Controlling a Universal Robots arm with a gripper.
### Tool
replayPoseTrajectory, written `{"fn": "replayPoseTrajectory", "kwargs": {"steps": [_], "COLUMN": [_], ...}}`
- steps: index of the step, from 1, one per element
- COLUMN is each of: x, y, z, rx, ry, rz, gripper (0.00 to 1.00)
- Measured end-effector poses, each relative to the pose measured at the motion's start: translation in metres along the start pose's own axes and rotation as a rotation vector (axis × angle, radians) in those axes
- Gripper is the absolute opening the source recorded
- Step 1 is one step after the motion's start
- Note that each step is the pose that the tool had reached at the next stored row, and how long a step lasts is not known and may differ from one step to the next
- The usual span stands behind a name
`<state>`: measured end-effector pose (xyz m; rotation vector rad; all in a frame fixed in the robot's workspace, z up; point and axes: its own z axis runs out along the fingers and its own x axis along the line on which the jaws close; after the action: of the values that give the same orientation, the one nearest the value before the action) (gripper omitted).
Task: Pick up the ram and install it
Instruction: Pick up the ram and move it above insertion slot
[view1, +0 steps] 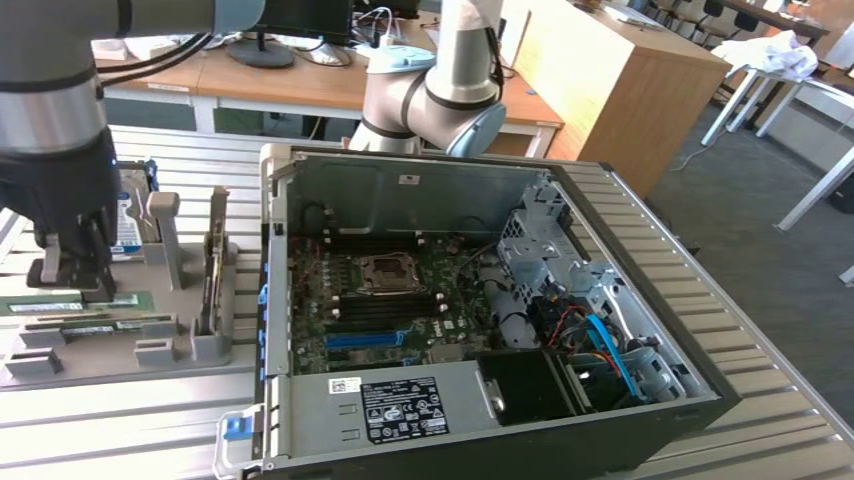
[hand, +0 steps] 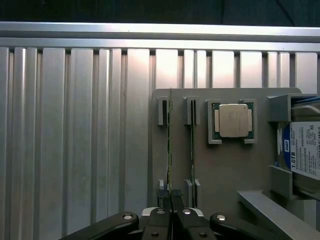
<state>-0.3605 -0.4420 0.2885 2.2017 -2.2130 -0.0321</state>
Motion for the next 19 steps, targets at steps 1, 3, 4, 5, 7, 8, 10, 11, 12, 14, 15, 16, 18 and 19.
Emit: {"fn": "replayPoseTrajectory", "kwargs": {"steps": [1, 3, 4, 5, 7, 8, 10, 11, 12, 14, 15, 16, 18, 19], "x": [0.0, 0.0, 0.0, 0.0, 0.0, 0.0, 0.0, 0.0, 0.0, 0.0, 0.0, 0.0, 0.0, 0.0], "y": [0.0001, 0.0002, 0.0002, 0.0003, 0.0004, 0.0005, 0.0006, 0.0006, 0.0007, 0.0008, 0.0008, 0.0009, 0.0009, 0.001], "z": [-0.0024, -0.0069, -0.009, -0.0112, -0.015, -0.0169, -0.0204, -0.022, -0.0237, -0.0271, -0.0287, -0.0302, -0.0333, -0.0345], "rx": [0.0, -0.0001, 0.0, -0.0001, -0.0001, -0.0001, -0.0001, 0.0, 0.0, 0.0, 0.0, 0.0, -0.0001, 0.0], "ry": [0.0001, 0.0, 0.0, 0.0, 0.0001, 0.0001, 0.0, 0.0, 0.0001, 0.0, 0.0, 0.0, 0.0001, 0.0], "rz": [0.0, 0.0, 0.0, 0.0, 0.0, 0.0, 0.0, 0.0, 0.0, 0.0, 0.0, 0.0, 0.0, 0.0], "gripper": [0.11, 0.11, 0.11, 0.11, 0.11, 0.11, 0.11, 0.11, 0.11, 0.11, 0.11, 0.11, 0.11, 0.11]}}
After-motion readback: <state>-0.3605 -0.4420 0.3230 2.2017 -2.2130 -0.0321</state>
